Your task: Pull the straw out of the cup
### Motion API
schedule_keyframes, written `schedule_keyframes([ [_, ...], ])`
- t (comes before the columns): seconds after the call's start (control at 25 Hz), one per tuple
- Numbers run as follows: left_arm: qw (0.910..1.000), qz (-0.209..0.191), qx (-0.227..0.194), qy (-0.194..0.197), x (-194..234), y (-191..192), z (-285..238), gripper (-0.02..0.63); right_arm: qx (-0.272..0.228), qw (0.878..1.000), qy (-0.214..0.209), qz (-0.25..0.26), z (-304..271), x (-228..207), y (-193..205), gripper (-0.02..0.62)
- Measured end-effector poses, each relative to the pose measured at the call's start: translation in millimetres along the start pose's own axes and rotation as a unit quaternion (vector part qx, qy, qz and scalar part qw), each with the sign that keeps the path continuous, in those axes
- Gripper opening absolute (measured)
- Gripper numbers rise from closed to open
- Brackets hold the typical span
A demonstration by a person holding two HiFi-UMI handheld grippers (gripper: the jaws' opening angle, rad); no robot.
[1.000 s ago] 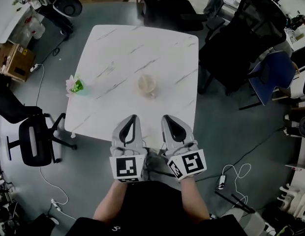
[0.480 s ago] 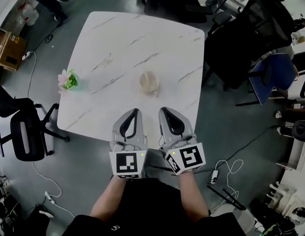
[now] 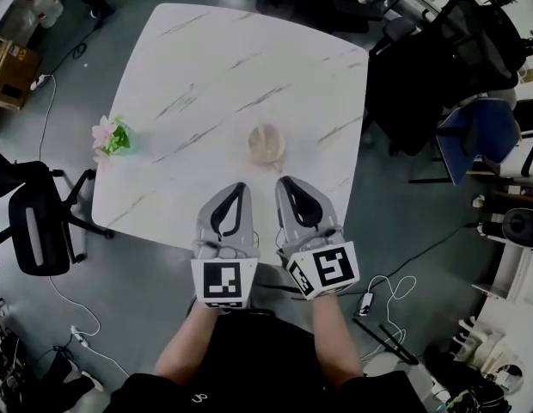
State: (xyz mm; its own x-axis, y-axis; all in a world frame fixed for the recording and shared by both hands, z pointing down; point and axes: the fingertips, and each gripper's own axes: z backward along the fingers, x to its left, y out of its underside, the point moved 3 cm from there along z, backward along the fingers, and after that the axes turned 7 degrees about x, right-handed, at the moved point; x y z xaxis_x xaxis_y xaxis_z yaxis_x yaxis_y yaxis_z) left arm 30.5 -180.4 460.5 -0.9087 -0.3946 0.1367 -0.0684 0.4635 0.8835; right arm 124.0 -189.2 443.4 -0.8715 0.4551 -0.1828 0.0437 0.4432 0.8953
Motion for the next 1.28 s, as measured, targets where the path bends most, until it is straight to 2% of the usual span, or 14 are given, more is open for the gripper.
schedule_keyframes([
  [0.08, 1.0, -0.003, 0.002, 0.003, 2.7, 1.0, -4.6, 0.0, 0.008, 1.0, -0.003, 0.0, -7.2, -0.6, 1.1, 0.049],
  [0.16, 1.0, -0.004, 0.004, 0.006, 5.6, 1.4, -9.5, 0.001, 0.014, 1.0, -0.004, 0.002, -14.6, -2.2, 1.4, 0.049],
  [0.48, 0.999, 0.037, 0.022, 0.006, 16.3, 4.8, -27.1, 0.0, 0.04, 0.999, 0.001, 0.012, -43.4, -12.1, 3.3, 0.063],
  [0.68, 0.9997, 0.005, 0.021, 0.015, 22.8, 6.1, -35.6, 0.002, 0.067, 0.998, 0.009, 0.018, -60.4, -18.5, 8.8, 0.071],
  [0.88, 0.999, 0.029, 0.031, 0.011, 28.0, 9.2, -42.1, 0.0, 0.099, 0.994, 0.018, 0.032, -77.4, -26.1, 17.2, 0.072],
  [1.04, 0.999, 0.022, 0.037, 0.012, 31.8, 11.3, -47.0, 0.001, 0.126, 0.991, 0.019, 0.042, -90.3, -30.3, 23.0, 0.072],
  [1.16, 0.9982, 0.042, 0.041, 0.009, 33.5, 10.7, -50.8, 0.0, 0.141, 0.988, 0.021, 0.054, -98.6, -33.5, 25.4, 0.073],
  [1.28, 0.9981, 0.042, 0.044, 0.009, 36.1, 11.4, -54.5, 0.001, 0.151, 0.986, 0.022, 0.061, -106.1, -35.9, 26.7, 0.072],
])
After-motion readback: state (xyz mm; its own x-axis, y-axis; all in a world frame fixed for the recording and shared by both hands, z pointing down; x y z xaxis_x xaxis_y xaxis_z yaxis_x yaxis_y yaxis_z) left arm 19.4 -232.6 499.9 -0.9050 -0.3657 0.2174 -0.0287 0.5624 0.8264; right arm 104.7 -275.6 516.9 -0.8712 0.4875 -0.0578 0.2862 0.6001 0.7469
